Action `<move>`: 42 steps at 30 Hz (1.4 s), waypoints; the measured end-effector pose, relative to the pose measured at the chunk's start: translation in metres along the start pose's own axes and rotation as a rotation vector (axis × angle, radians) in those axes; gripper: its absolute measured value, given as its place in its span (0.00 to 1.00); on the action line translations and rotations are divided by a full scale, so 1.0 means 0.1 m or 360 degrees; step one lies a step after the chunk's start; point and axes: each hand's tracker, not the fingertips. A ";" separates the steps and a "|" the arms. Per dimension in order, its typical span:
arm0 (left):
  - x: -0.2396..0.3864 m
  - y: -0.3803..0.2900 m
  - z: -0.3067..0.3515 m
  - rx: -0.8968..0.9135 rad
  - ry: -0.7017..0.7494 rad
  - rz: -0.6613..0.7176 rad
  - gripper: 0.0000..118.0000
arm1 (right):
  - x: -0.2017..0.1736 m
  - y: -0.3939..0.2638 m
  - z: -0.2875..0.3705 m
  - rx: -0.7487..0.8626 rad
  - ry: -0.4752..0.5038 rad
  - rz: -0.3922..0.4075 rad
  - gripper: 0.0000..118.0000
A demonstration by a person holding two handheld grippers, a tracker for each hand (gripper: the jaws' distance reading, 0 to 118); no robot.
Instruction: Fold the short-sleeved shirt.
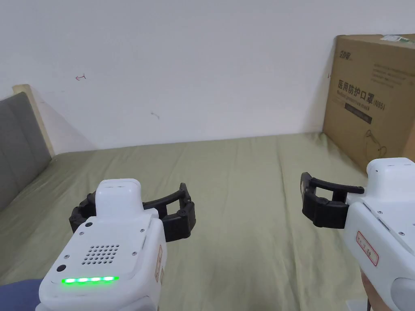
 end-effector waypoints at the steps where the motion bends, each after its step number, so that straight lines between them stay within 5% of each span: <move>1: 0.00 -0.01 -0.01 -0.0004 -0.0010 0.0002 0.99 | 0.00 0.00 0.00 0.0000 -0.0006 0.0006 1.00; 42: -0.06 0.04 -0.07 -0.0093 -0.0031 0.0060 0.99 | 0.01 0.02 -0.08 -0.0085 -0.0034 0.0016 1.00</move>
